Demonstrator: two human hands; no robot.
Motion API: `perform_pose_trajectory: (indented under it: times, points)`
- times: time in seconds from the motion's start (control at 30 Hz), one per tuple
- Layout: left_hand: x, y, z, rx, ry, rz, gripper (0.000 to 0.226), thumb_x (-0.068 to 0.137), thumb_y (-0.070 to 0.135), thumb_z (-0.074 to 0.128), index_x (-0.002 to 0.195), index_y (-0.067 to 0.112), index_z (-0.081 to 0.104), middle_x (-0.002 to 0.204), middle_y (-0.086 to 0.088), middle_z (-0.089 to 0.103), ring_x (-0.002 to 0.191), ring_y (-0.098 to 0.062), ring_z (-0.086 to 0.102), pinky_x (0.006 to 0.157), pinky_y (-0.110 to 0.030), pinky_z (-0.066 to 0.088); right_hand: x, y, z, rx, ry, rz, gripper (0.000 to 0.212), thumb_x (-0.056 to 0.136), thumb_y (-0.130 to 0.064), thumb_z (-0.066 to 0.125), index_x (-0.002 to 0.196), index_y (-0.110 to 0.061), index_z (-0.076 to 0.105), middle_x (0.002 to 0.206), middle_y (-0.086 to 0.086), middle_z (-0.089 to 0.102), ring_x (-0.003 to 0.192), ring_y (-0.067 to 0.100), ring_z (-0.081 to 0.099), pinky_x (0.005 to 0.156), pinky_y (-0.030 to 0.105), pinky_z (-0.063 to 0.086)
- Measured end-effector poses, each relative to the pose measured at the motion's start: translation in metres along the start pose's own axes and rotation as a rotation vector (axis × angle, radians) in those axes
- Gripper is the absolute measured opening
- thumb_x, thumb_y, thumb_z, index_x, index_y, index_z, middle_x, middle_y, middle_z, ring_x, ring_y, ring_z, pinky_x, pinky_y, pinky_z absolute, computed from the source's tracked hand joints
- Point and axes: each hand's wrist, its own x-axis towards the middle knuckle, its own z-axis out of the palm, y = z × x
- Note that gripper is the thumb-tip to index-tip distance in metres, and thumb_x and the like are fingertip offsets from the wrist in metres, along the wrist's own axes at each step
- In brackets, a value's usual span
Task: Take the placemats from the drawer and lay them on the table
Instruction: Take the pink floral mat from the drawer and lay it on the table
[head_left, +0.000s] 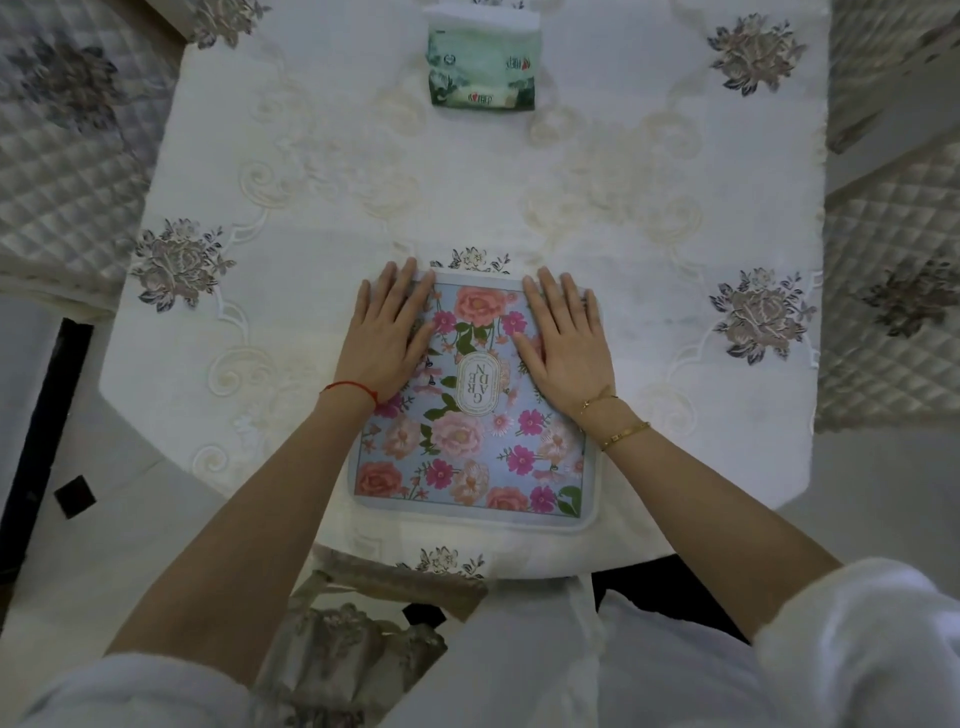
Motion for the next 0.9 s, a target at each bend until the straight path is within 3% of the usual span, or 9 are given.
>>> perform_pose_trajectory:
  times: [0.43, 0.57, 0.77, 0.9]
  points:
    - [0.0, -0.006, 0.003, 0.02, 0.01, 0.007, 0.057, 0.103, 0.044, 0.019, 0.154, 0.027, 0.001, 0.162, -0.001, -0.001, 0.149, -0.018, -0.006, 0.122, -0.042, -0.003, -0.037, 0.014, 0.003, 0.0, 0.032, 0.111, 0.066, 0.101, -0.049, 0.025, 0.155, -0.016, 0.004, 0.163, 0.003, 0.005, 0.151, 0.017, -0.002, 0.123, 0.045, 0.002]
    - [-0.011, -0.004, 0.005, 0.017, 0.018, -0.066, 0.057, 0.104, 0.038, 0.021, 0.154, 0.022, -0.001, 0.162, -0.003, -0.003, 0.149, -0.019, -0.008, 0.121, -0.041, -0.005, -0.052, 0.016, 0.001, 0.013, 0.035, 0.181, 0.067, 0.102, -0.047, 0.024, 0.154, -0.012, 0.001, 0.163, 0.005, 0.0, 0.15, 0.018, -0.007, 0.122, 0.041, -0.005]
    - [-0.061, 0.019, 0.014, 0.006, -0.001, -0.037, 0.06, 0.103, 0.042, 0.018, 0.154, 0.017, -0.001, 0.162, -0.003, -0.004, 0.149, -0.017, -0.009, 0.122, -0.042, -0.003, -0.065, -0.026, 0.007, -0.018, -0.002, -0.001, 0.069, 0.102, -0.048, 0.024, 0.154, -0.009, 0.0, 0.163, 0.008, -0.004, 0.15, 0.021, -0.007, 0.123, 0.045, 0.001]
    - [-0.095, 0.031, 0.022, -0.009, 0.009, -0.034, 0.06, 0.103, 0.042, 0.018, 0.154, 0.016, 0.001, 0.163, -0.003, -0.001, 0.149, -0.017, -0.004, 0.122, -0.042, 0.004, -0.078, -0.044, 0.018, 0.001, -0.055, -0.023, 0.068, 0.102, -0.047, 0.028, 0.154, -0.01, 0.005, 0.163, 0.006, 0.002, 0.151, 0.02, -0.004, 0.123, 0.045, 0.002]
